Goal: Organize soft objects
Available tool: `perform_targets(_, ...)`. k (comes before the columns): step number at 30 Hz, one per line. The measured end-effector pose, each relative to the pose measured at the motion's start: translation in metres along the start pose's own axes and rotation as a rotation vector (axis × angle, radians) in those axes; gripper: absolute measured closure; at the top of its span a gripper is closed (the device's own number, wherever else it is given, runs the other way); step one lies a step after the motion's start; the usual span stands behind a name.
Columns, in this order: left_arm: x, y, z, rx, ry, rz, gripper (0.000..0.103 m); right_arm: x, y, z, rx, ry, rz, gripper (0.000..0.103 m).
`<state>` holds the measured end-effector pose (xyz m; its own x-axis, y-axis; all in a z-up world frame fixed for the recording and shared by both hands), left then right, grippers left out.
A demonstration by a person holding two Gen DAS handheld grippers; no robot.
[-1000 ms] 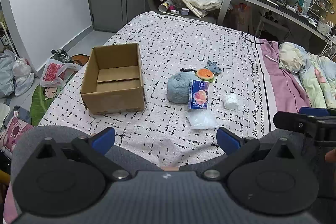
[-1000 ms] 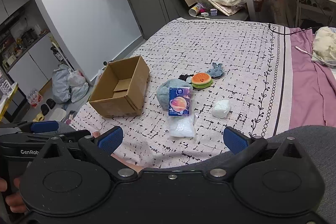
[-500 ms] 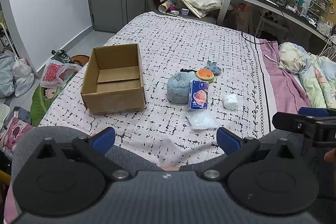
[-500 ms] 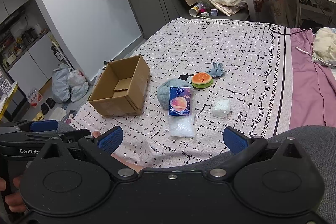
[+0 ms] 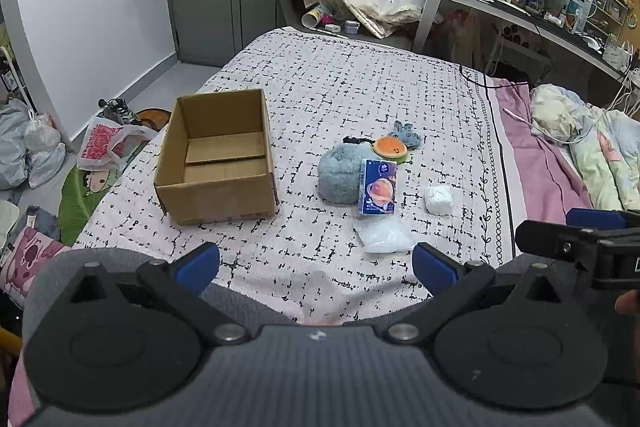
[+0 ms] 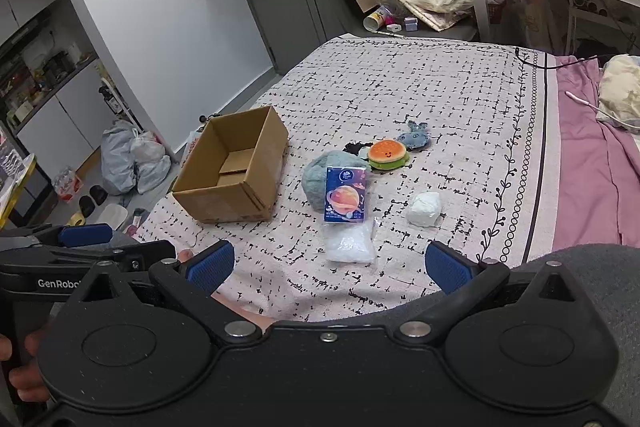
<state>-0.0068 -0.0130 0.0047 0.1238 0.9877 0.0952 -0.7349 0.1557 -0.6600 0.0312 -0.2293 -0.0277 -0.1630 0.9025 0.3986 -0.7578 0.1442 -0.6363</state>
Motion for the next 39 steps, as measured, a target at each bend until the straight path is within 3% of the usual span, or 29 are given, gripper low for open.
perform_targets(18, -0.01, -0.023, -0.027, -0.037, 0.039, 0.025, 0.002, -0.033, -0.021, -0.015, -0.023, -0.004, -0.067, 0.0)
perform_targets(25, -0.017, -0.031, -0.053, -0.028, 0.06, 0.057, 0.003, -0.05, -0.035, -0.033, -0.017, 0.018, -0.11, 0.0)
perform_targets(29, -0.019, -0.033, -0.068, -0.034, 0.036, 0.071, 0.004, -0.057, -0.037, -0.051, 0.008, 0.037, -0.132, 0.001)
perform_targets(39, -0.027, -0.036, -0.12, 0.05, 0.069, 0.108, 0.015, -0.076, -0.049, -0.085, 0.069, 0.051, -0.191, 0.004)
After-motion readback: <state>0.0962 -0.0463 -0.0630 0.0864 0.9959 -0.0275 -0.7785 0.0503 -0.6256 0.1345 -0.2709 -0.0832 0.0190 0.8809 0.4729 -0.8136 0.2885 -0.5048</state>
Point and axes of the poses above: each gripper's, at about its wrist camera, not at the fingertips, and z roughly against the way its jaws point, x to its left, y to its underside, the point moved 1 cm from there along -z, roughly the way its jaws point, and after that the axes turned 12 degrees about -z, right-handed, at the moved point
